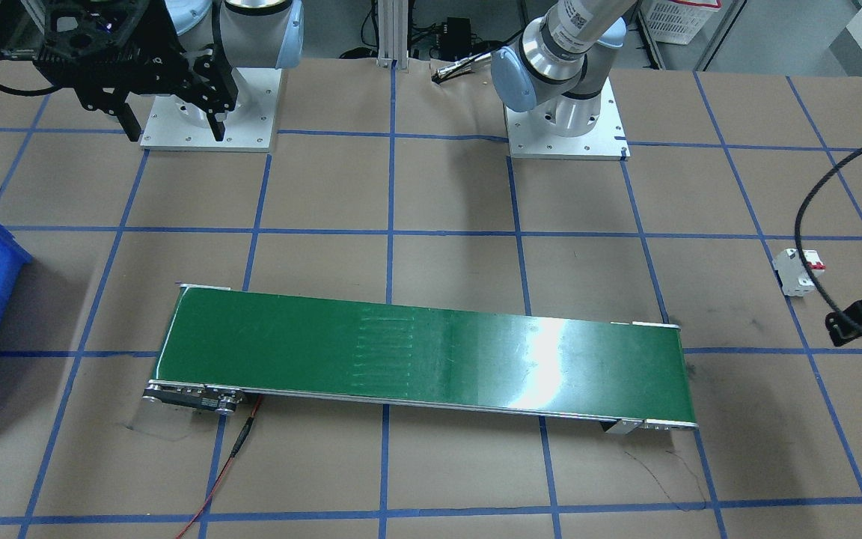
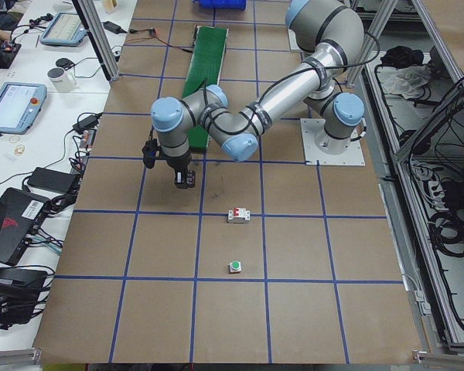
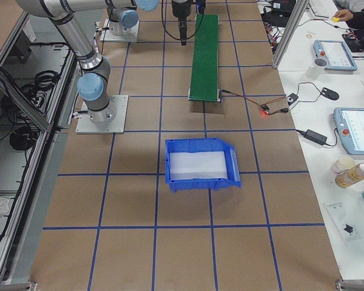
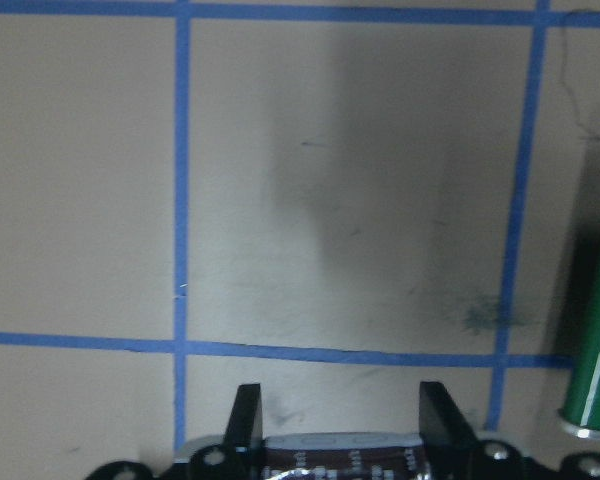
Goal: Move capacitor from left to right
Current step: 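Carry the capacitor with the left gripper over the near end of the conveyor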
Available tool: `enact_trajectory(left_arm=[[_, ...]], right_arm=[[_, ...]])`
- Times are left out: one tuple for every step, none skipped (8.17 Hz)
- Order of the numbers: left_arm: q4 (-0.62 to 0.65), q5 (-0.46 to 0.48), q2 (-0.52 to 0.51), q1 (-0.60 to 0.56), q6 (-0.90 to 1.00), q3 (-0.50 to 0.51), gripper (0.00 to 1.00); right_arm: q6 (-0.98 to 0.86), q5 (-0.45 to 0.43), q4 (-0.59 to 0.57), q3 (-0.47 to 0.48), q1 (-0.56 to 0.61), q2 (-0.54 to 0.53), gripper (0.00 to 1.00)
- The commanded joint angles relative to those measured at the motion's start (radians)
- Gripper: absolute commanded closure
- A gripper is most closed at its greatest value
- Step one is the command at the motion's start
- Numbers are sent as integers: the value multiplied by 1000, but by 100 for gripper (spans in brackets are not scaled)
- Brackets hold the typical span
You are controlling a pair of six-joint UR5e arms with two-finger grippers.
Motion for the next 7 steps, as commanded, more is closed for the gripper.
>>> enact_trajectory(left_arm=[[-14,-4,24,-213,-261,-29,87],[-12,-7,36,-275,-370,-56,87],[-6,-8,56,-312,-459,-78,87],[-9,-19,57,-329,-553,-87,88],[-11,-52,60,-350,-627,-103,88],[-9,-53,60,-360,-734,-115,88],[-1,-53,57,-364,-873,-118,93]], right_arm=[[0,-1,-1,0,0,0,0],[0,-1,-1,0,0,0,0],[0,-1,1,0,0,0,0],[0,-1,1,0,0,0,0],[0,-1,1,0,0,0,0],[0,-1,1,0,0,0,0],[0,-1,1,0,0,0,0]])
